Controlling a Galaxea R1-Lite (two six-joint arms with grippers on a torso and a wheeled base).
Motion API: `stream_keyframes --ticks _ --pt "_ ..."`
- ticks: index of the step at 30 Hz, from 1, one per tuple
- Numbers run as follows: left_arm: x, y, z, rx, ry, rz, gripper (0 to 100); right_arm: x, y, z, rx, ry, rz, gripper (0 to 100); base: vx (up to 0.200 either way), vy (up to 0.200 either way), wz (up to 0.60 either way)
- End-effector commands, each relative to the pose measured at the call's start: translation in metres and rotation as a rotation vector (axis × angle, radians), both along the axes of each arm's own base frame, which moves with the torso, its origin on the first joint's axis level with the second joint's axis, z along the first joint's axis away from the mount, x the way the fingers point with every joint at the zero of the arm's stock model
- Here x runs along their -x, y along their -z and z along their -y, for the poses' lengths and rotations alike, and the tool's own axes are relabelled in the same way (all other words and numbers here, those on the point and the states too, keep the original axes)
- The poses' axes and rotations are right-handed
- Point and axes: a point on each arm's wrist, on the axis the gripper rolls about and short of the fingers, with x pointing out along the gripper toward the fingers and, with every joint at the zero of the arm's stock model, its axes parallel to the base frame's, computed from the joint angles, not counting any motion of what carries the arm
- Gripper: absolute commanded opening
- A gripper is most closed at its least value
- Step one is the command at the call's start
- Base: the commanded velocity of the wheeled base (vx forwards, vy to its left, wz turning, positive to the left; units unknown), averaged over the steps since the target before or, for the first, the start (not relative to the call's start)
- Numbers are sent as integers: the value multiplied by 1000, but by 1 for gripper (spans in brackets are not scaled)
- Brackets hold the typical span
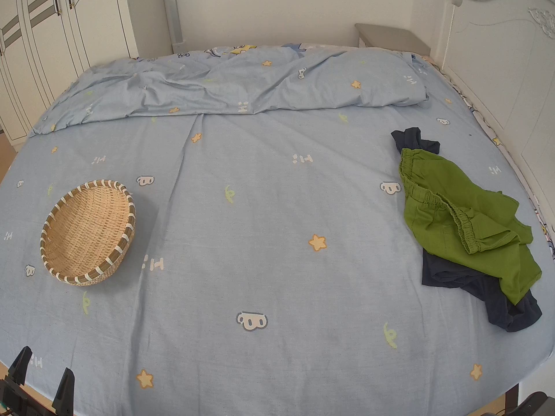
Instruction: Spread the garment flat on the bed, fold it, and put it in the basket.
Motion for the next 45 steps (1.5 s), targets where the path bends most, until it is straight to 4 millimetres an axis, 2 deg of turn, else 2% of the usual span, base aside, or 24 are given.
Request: stream_keyframes --ticks 1,3,4,6,9,10,11,12,14,17,22,26,31,41,45 --pt "0 5 0 1 0 -5 100 -179 -31 -25 78 -67 -282 100 0 0 0" --pt "0 5 0 1 0 -5 100 -208 -32 -26 81 -58 -313 100 0 0 0" --pt "0 5 0 1 0 -5 100 -215 -31 -26 81 -53 -327 100 0 0 0" --pt "0 5 0 1 0 -5 100 -255 -25 -28 91 -49 -404 100 0 0 0" --pt "0 5 0 1 0 -5 100 -279 -21 -31 91 -69 -470 100 0 0 0" --pt "0 5 0 1 0 -5 100 -279 -21 -31 91 -69 -470 100 0 0 0" --pt "0 5 0 1 0 -5 100 -297 -17 -33 79 -99 -535 100 0 0 0" --pt "0 5 0 1 0 -5 100 -305 -15 -34 72 -115 -570 100 0 0 0" --pt "0 5 0 1 0 -5 100 -314 -14 -34 61 -136 -606 100 0 0 0" --pt "0 5 0 1 0 -5 100 -339 -12 -28 23 -162 -658 100 0 0 0" --pt "0 5 0 1 0 -5 100 -371 6 -17 14 -140 -690 100 0 0 0" --pt "0 5 0 1 0 -5 100 -386 18 -15 13 -137 -705 100 0 0 0" --pt "0 5 0 1 0 -5 100 -394 29 -16 17 -138 -720 100 0 0 0" --pt "0 5 0 1 0 -5 100 -394 18 -20 13 -162 -676 100 0 0 0" --pt "0 5 0 1 0 -5 100 -393 21 -22 18 -168 -690 100 0 0 0"
